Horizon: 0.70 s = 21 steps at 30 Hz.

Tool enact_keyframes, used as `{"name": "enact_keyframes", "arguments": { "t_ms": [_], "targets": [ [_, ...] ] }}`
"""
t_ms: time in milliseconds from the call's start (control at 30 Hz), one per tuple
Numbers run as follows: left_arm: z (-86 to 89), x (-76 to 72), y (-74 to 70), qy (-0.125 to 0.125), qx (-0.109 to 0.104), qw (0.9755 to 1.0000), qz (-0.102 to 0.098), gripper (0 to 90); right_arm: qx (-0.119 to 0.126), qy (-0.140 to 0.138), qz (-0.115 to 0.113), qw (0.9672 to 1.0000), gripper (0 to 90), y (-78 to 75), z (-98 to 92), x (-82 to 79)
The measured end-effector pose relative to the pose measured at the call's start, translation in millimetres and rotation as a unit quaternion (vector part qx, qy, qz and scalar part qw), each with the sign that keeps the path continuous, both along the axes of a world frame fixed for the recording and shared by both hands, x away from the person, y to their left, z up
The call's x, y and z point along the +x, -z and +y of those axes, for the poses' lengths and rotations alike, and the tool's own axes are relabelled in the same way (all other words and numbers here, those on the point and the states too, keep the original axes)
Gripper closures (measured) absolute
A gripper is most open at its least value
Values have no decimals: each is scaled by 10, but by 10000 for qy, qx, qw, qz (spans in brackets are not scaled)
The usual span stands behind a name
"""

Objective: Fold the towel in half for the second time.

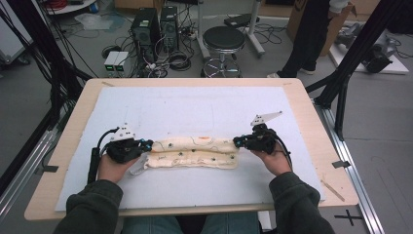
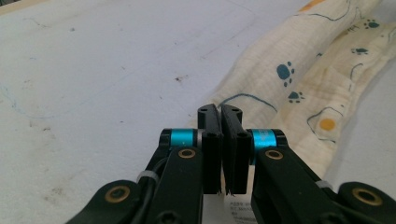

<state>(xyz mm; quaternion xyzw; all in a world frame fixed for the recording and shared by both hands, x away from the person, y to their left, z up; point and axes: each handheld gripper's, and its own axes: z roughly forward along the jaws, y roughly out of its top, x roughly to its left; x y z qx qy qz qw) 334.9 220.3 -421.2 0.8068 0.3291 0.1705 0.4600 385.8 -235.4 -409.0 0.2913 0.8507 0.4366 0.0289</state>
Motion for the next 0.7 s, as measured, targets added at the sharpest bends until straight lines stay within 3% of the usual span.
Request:
{"name": "enact_keyframes", "arguments": {
  "t_ms": [400,700],
  "targets": [
    [-33,-153,-32,327,216,9992,-54,865,-142,-117,-176,9997,836,6,-9,-201],
    [15,-262,91,403,259,9988,89,864,-265,-233,-150,9993,833,76,8,-288]
  ]
}}
